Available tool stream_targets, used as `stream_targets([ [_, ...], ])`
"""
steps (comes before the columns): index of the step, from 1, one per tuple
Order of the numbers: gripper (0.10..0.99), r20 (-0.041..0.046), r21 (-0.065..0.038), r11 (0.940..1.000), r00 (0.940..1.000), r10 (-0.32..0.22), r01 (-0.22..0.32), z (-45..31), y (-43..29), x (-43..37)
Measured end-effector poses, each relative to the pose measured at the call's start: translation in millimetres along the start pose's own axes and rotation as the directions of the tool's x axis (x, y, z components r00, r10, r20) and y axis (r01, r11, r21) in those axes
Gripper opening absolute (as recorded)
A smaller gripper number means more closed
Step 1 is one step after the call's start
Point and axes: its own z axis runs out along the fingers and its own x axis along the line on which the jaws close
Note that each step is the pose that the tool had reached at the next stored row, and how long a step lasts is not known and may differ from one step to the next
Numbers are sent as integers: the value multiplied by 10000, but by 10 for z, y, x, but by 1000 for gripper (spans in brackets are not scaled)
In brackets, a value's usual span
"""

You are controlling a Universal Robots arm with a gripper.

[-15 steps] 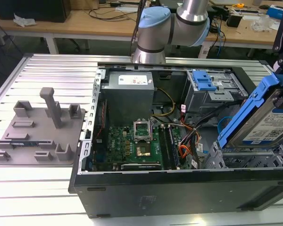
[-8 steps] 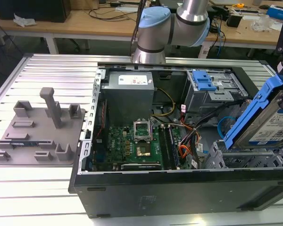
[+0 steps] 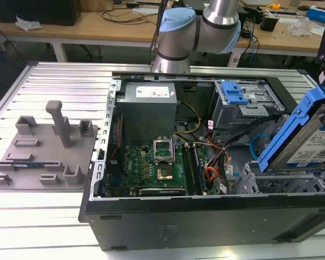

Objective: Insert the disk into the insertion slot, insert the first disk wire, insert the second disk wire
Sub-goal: 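Insert the disk into the insertion slot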

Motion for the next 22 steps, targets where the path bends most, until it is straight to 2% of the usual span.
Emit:
stream_targets([
  [7,365,1,0,10000,10000,1,-1,3,-3,-9],
  [13,365,-2,-6,10000,10000,2,-2,22,-53,-101],
  [22,365,-2,-14,10000,10000,3,-3,59,-75,-202],
])
